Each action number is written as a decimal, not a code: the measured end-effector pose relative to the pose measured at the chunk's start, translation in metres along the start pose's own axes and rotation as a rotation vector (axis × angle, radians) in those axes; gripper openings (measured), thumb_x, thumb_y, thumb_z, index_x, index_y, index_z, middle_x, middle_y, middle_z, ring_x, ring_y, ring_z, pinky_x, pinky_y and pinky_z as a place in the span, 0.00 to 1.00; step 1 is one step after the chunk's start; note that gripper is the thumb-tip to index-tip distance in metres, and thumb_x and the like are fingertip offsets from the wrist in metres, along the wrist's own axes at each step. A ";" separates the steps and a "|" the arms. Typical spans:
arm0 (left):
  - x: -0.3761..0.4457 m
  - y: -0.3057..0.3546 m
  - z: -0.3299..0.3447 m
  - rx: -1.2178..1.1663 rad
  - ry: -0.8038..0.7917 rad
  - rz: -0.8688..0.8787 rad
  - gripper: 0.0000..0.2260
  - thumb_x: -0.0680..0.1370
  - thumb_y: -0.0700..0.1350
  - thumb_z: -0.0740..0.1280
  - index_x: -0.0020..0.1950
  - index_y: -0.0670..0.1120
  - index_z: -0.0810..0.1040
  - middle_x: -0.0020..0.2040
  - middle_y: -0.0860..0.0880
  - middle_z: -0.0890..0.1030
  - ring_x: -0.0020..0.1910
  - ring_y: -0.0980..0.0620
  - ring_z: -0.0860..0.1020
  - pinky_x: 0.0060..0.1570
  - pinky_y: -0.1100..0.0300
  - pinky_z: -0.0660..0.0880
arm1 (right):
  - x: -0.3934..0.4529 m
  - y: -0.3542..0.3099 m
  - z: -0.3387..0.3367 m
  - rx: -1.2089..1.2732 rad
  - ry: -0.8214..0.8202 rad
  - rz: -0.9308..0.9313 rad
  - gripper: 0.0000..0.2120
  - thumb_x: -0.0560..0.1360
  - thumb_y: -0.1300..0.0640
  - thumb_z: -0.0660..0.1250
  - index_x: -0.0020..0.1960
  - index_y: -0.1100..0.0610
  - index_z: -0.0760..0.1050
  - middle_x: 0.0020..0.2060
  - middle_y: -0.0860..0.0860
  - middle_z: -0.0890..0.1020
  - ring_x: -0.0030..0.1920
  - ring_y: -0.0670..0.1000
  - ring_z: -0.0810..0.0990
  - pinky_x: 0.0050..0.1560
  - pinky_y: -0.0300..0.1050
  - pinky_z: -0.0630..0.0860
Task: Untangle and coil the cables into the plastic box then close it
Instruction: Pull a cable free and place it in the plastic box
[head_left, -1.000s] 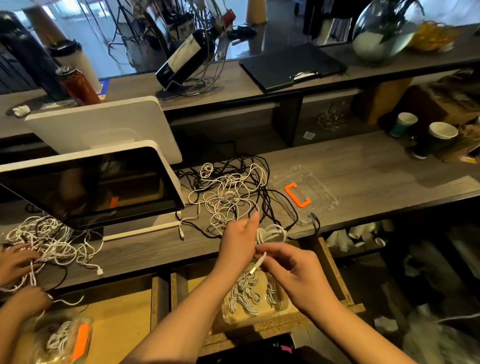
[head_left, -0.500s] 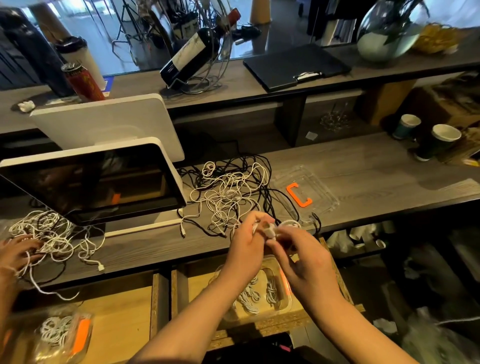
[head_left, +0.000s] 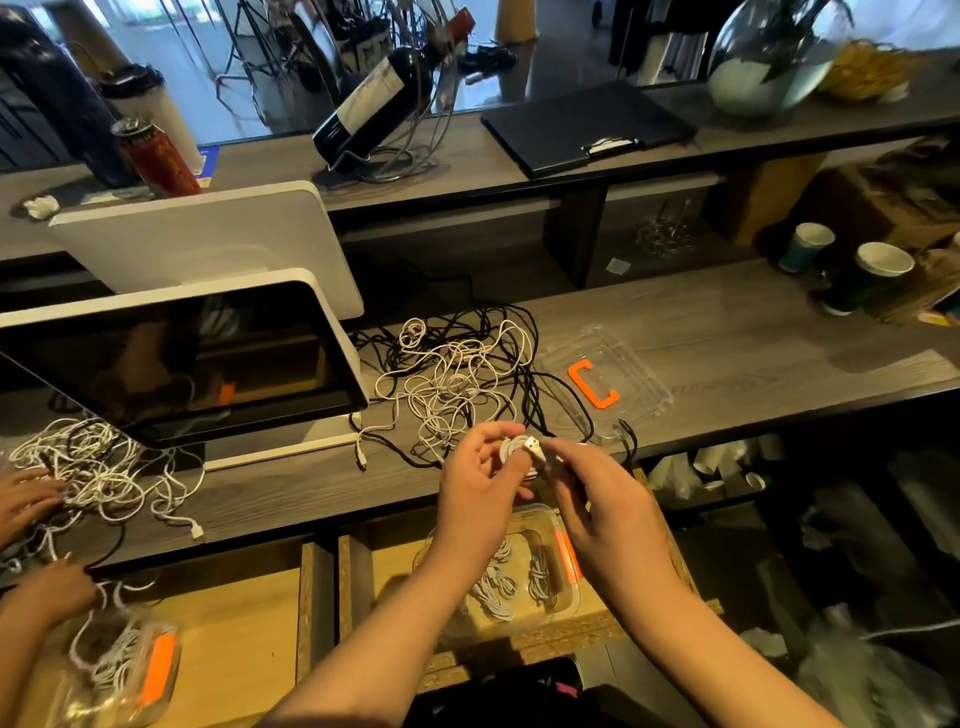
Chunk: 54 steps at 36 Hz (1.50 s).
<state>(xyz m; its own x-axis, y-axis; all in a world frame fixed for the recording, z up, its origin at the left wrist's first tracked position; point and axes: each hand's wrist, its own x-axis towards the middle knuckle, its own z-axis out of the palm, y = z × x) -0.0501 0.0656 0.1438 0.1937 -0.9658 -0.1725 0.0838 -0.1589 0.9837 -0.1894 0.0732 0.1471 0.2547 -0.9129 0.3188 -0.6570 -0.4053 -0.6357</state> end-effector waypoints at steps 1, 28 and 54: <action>0.000 0.000 0.000 -0.008 -0.010 -0.005 0.08 0.80 0.34 0.67 0.55 0.46 0.79 0.50 0.46 0.83 0.44 0.53 0.83 0.39 0.62 0.80 | 0.000 0.000 0.000 0.001 0.001 0.005 0.22 0.73 0.68 0.71 0.65 0.55 0.76 0.52 0.47 0.82 0.53 0.35 0.71 0.53 0.19 0.66; 0.007 -0.013 -0.019 0.329 -0.130 -0.022 0.14 0.80 0.41 0.68 0.65 0.54 0.80 0.57 0.53 0.80 0.46 0.55 0.82 0.53 0.58 0.81 | 0.010 0.013 0.017 -0.315 -0.233 0.040 0.29 0.59 0.64 0.83 0.56 0.47 0.82 0.35 0.46 0.71 0.32 0.45 0.66 0.27 0.34 0.60; 0.005 -0.009 -0.019 0.190 -0.198 0.007 0.17 0.80 0.34 0.67 0.58 0.57 0.82 0.55 0.51 0.81 0.40 0.54 0.82 0.43 0.63 0.80 | 0.013 0.018 0.011 -0.270 -0.122 -0.071 0.17 0.67 0.58 0.79 0.54 0.52 0.80 0.49 0.50 0.76 0.51 0.50 0.73 0.47 0.43 0.68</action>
<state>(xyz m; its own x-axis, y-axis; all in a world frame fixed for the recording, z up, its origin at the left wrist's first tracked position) -0.0310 0.0664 0.1335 -0.0026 -0.9852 -0.1712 -0.1054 -0.1700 0.9798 -0.1898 0.0536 0.1322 0.3791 -0.8886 0.2583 -0.7951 -0.4556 -0.4003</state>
